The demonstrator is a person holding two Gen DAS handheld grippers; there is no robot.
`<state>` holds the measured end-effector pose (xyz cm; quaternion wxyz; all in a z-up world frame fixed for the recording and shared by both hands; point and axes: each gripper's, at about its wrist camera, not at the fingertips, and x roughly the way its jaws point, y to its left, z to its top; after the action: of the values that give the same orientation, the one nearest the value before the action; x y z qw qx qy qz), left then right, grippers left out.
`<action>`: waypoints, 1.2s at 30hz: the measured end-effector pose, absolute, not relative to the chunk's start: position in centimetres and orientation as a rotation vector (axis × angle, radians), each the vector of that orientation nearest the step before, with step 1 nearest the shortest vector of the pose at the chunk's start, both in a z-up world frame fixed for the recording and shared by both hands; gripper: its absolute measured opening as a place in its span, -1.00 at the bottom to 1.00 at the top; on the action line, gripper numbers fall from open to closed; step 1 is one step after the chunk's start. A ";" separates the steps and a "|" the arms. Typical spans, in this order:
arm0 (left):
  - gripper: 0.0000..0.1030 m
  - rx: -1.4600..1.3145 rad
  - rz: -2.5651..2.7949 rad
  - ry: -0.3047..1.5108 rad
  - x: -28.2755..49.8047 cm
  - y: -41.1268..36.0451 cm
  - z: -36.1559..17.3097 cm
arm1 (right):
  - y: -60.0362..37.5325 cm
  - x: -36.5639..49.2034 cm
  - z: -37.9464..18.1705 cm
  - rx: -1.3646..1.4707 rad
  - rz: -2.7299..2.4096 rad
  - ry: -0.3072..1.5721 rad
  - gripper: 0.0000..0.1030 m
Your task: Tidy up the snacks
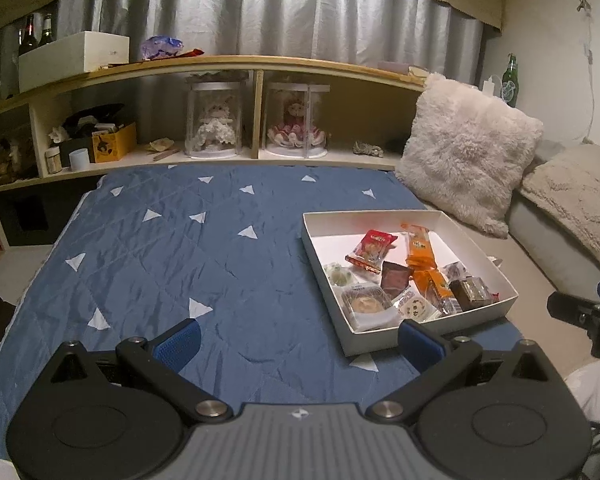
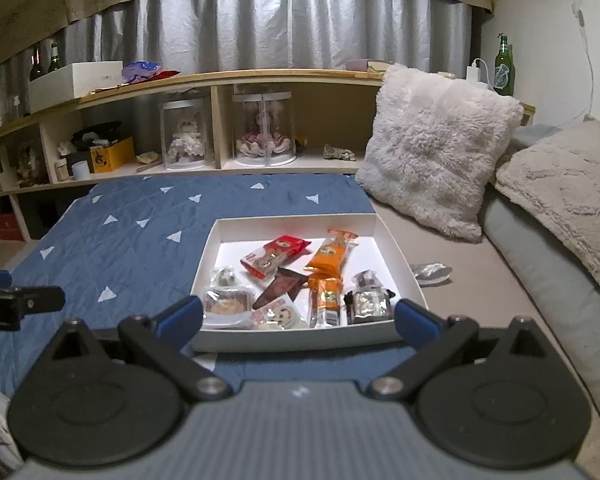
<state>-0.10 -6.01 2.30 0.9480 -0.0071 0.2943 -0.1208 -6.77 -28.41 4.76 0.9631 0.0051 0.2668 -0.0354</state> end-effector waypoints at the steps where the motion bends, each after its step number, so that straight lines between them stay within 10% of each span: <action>1: 1.00 -0.011 -0.242 0.590 -0.3 -6.0 2.3 | -28.4 -6.9 4.7 0.006 -0.072 0.539 0.99; 36: 1.00 0.016 -0.224 0.606 -0.3 -6.0 1.0 | -28.1 -7.0 3.0 0.011 -0.079 0.552 0.99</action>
<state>-0.32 -6.04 1.02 0.9482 0.0078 0.2979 -0.1100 -6.96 -28.07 2.97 0.9614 0.0055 0.2724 -0.0389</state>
